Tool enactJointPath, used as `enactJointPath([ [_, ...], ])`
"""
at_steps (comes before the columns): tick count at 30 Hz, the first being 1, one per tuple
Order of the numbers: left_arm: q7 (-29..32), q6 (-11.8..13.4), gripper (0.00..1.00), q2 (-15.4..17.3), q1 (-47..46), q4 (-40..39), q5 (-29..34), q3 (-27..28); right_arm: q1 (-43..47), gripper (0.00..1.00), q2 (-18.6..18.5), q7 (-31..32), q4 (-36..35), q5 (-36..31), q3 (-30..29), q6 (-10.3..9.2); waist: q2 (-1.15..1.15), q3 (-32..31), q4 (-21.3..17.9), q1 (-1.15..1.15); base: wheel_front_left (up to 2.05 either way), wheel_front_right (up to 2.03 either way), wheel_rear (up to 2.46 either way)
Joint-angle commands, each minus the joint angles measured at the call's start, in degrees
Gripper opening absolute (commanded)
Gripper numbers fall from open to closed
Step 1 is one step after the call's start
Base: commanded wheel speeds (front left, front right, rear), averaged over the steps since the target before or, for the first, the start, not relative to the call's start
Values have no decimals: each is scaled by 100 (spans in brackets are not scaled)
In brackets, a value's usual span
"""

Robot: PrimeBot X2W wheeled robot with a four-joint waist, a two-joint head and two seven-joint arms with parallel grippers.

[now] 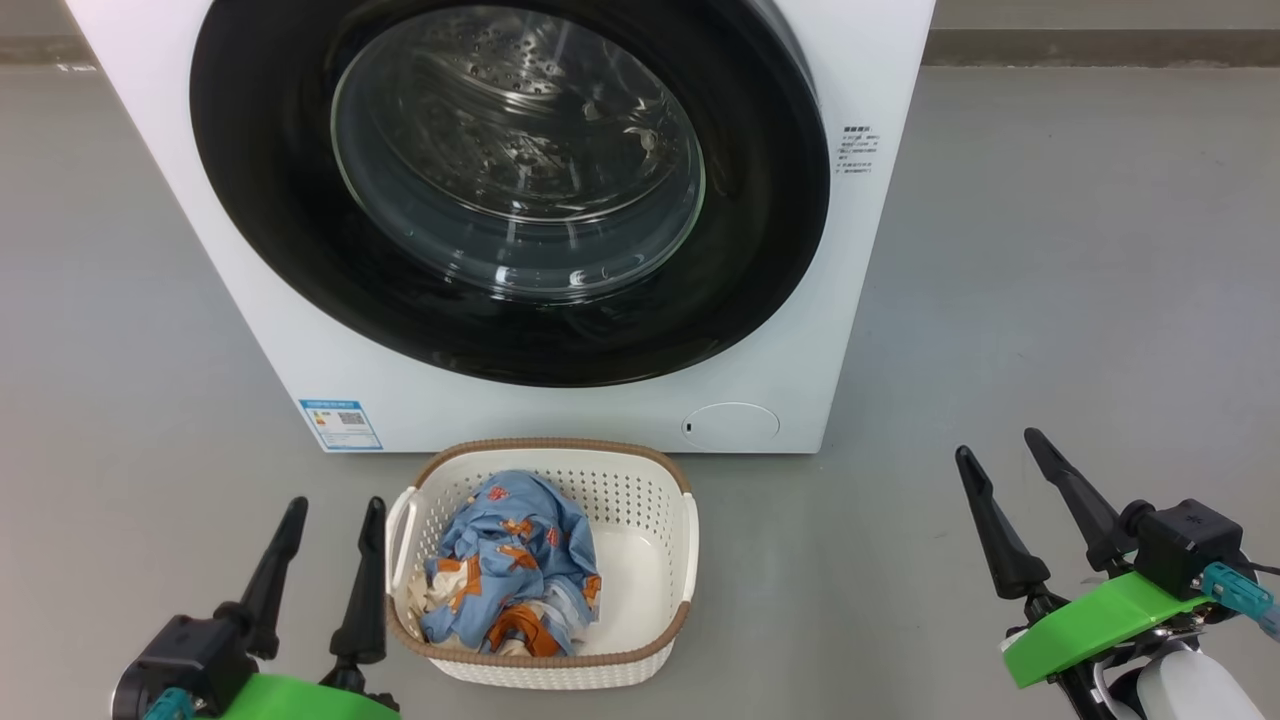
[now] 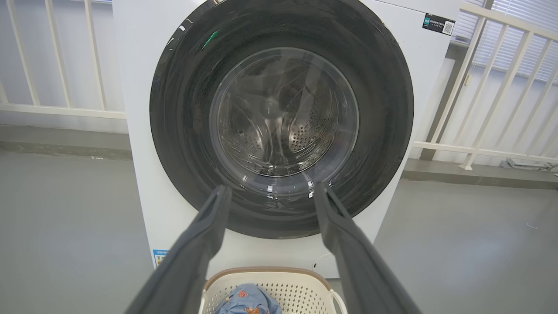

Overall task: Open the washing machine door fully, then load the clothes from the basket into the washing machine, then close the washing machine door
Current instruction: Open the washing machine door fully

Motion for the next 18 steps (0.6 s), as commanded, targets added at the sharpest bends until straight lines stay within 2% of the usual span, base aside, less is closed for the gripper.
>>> enactJointPath([
  [1,-52,-18,100,103,-246,-127,-40,184,-170,100,-82,-68,-128,14,142,-6,0,1,3,0,0,0,0],
  [18,-52,-18,100,92,-236,-87,-17,203,-176,100,-92,-68,-109,10,127,-6,0,-2,11,0,0,0,0],
])
